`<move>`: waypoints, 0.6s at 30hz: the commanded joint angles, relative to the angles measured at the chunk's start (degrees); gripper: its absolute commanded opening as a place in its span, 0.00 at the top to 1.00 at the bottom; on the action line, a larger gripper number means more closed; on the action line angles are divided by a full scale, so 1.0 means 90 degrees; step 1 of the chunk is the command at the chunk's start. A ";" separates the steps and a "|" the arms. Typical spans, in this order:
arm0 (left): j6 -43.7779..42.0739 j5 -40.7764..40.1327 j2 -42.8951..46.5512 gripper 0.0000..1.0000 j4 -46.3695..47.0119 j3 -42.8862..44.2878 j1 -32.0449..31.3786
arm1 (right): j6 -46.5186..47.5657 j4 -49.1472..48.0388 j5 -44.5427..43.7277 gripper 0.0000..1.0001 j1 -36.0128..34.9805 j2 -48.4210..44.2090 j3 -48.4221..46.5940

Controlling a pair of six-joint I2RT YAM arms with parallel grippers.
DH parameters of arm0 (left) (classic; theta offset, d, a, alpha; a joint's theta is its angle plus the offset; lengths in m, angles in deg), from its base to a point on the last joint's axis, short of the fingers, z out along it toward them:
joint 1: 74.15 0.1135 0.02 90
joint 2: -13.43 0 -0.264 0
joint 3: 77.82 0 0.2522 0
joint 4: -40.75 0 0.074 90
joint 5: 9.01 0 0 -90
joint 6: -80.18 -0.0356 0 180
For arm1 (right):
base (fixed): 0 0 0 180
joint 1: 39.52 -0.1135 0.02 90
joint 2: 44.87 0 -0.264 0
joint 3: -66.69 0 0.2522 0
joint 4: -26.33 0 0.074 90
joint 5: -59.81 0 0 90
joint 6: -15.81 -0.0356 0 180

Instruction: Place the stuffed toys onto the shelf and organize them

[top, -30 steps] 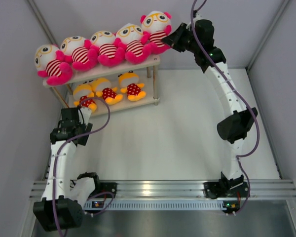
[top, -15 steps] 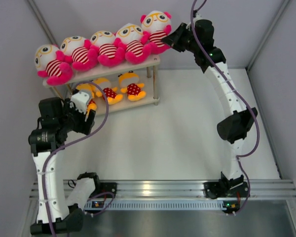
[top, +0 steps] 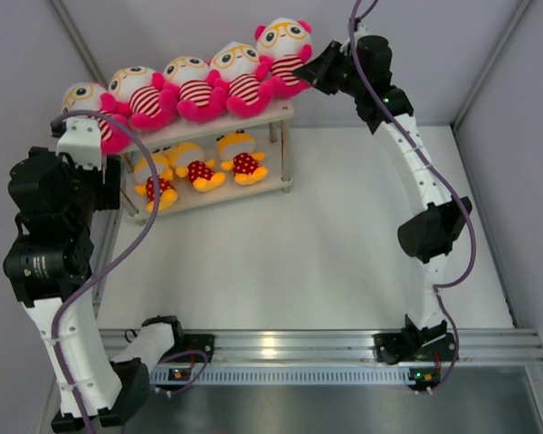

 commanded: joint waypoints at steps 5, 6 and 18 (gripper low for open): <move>-0.0595 -0.1223 -0.0872 0.25 0.0499 -0.0276 0.0003 | -0.0126 -0.0596 0.0339 1.00 -0.0170 -0.0161 -0.0067; -0.0654 -0.1184 -0.0931 0.25 0.0761 -0.0266 0.0003 | -0.0106 -0.0586 0.0339 1.00 -0.0170 -0.0161 -0.0066; -0.1444 -0.0940 -0.1302 0.49 0.1535 -0.0578 0.0003 | -0.0165 -0.0713 0.0378 1.00 -0.0170 -0.0220 0.0119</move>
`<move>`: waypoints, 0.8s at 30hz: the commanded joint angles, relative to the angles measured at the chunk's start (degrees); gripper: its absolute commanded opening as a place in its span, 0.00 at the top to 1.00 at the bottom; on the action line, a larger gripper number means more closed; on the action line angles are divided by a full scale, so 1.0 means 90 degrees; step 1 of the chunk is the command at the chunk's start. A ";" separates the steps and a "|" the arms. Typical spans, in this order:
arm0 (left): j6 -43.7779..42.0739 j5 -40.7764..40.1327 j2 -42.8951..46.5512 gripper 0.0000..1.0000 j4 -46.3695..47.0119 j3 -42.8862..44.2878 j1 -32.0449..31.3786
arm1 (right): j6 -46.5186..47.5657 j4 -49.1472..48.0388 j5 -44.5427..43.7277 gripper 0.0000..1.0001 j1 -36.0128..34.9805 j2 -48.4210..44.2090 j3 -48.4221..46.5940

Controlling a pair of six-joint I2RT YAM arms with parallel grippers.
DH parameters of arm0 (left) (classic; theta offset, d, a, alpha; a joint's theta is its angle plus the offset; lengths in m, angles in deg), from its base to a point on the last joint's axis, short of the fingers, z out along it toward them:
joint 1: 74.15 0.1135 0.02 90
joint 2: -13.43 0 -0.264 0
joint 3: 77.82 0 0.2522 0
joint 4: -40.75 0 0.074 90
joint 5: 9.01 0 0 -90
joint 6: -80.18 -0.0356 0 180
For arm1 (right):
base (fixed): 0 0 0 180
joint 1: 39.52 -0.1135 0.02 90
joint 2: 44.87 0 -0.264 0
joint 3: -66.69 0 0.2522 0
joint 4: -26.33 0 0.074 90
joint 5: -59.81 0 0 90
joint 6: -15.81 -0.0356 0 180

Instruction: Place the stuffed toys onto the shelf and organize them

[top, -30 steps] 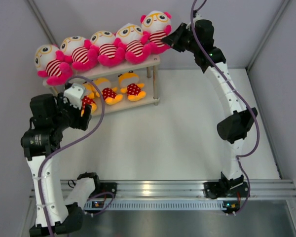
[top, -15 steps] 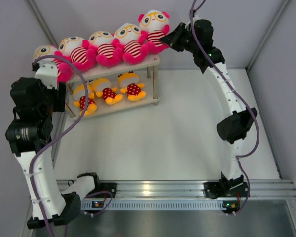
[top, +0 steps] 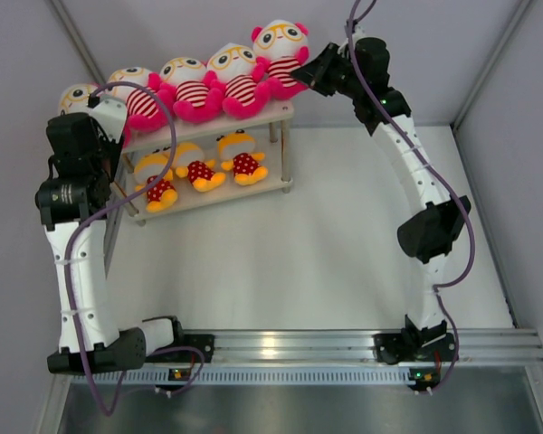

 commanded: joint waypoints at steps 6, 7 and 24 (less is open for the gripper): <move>-0.1184 0.0065 0.0085 0.53 0.0715 -0.0456 0.0003 | -0.0141 -0.0514 0.0240 1.00 -0.0151 -0.0181 -0.0073; -0.1243 0.0036 0.0104 0.53 0.0773 -0.0524 0.0012 | -0.0160 -0.0534 0.0230 1.00 -0.0141 -0.0180 -0.0063; -0.1820 -0.0414 0.0417 0.59 0.2063 -0.1413 0.0110 | -0.0415 -0.0641 0.0220 1.00 -0.0258 -0.0093 0.0025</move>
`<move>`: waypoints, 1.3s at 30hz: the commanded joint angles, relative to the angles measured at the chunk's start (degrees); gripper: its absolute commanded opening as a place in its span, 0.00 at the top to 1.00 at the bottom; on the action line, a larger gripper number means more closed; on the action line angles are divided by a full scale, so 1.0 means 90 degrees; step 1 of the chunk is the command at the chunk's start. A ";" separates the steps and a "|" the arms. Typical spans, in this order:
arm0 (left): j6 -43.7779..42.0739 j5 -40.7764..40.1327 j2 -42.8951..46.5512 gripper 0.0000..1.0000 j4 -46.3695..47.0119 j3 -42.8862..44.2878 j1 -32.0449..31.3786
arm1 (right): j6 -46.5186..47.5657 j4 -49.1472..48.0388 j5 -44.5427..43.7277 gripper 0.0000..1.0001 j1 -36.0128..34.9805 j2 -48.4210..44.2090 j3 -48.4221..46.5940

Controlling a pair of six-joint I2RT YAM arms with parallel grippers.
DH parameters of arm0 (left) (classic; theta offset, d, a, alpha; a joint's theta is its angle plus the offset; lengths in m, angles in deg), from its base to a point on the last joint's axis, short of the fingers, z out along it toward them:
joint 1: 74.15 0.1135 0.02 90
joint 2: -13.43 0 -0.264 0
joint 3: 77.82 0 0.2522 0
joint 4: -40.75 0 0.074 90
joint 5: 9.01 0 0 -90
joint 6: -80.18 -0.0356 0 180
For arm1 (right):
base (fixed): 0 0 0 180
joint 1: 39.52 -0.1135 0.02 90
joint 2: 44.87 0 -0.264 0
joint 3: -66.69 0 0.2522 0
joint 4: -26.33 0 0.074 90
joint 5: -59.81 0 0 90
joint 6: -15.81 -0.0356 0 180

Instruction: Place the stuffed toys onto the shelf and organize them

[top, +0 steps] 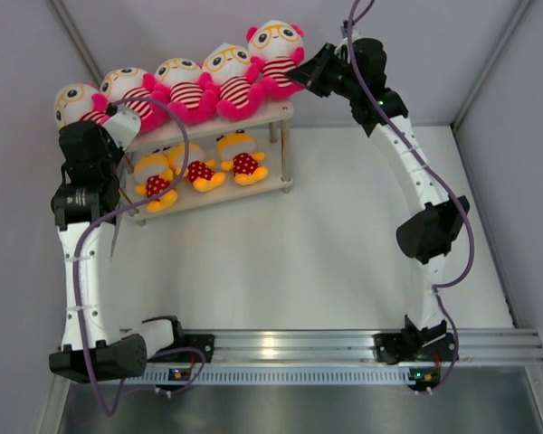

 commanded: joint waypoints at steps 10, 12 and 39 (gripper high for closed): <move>-0.0066 0.0017 0.0279 0.57 0.1184 -0.0510 0.0181 | -0.0079 -0.0588 0.0035 1.00 -0.0171 -0.0171 0.0169; -0.0105 0.0075 0.0357 0.57 0.1184 -0.0539 0.0191 | -0.0118 -0.0617 0.0055 1.00 -0.0171 -0.0161 0.0169; -0.0213 0.0242 0.0748 0.50 0.1165 -0.0696 0.0191 | -0.0314 -0.0773 0.0142 0.45 -0.0005 -0.0141 0.0335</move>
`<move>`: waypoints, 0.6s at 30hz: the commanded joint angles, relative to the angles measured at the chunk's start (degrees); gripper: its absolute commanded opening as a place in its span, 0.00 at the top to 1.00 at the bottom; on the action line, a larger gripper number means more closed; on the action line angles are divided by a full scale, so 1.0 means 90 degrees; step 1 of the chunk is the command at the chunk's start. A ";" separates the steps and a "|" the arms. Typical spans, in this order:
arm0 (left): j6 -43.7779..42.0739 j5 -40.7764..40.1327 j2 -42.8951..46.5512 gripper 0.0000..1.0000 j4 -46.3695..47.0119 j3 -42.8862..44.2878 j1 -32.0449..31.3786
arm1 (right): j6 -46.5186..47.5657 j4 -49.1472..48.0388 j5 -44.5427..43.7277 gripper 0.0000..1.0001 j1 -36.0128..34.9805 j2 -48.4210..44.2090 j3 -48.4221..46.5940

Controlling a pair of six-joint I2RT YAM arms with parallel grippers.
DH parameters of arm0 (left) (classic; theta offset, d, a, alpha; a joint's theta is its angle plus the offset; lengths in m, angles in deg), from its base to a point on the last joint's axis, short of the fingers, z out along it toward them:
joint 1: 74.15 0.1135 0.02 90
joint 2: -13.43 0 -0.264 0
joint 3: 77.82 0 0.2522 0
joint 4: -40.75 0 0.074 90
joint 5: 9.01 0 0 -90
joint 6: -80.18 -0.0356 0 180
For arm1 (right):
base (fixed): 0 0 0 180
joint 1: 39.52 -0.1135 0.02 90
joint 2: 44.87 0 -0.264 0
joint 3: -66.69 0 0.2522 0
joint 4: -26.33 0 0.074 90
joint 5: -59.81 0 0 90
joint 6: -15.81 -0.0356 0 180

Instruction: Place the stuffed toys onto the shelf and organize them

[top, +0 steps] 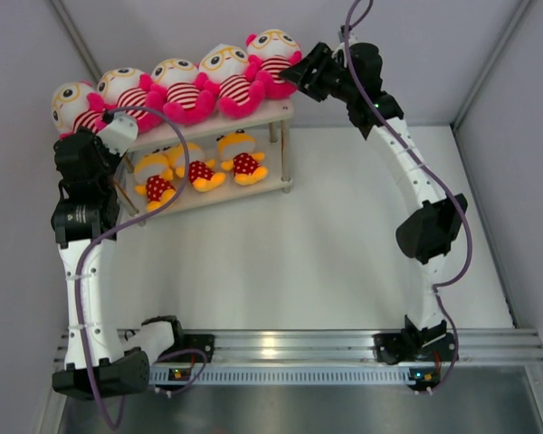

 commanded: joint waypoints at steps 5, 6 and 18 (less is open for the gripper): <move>-0.0016 0.0079 0.0134 0.49 0.0356 -0.0003 0.0026 | -0.0025 -0.0417 0.0158 0.38 0.0090 -0.0190 -0.0061; -0.0016 0.0079 0.0134 0.49 0.0356 -0.0003 0.0026 | 0.0014 -0.0407 0.0148 0.36 0.0090 -0.0200 -0.0042; -0.0026 0.0108 0.0163 0.49 0.0346 -0.0023 0.0026 | 0.0073 -0.0446 0.0031 0.19 0.0129 -0.0298 0.0037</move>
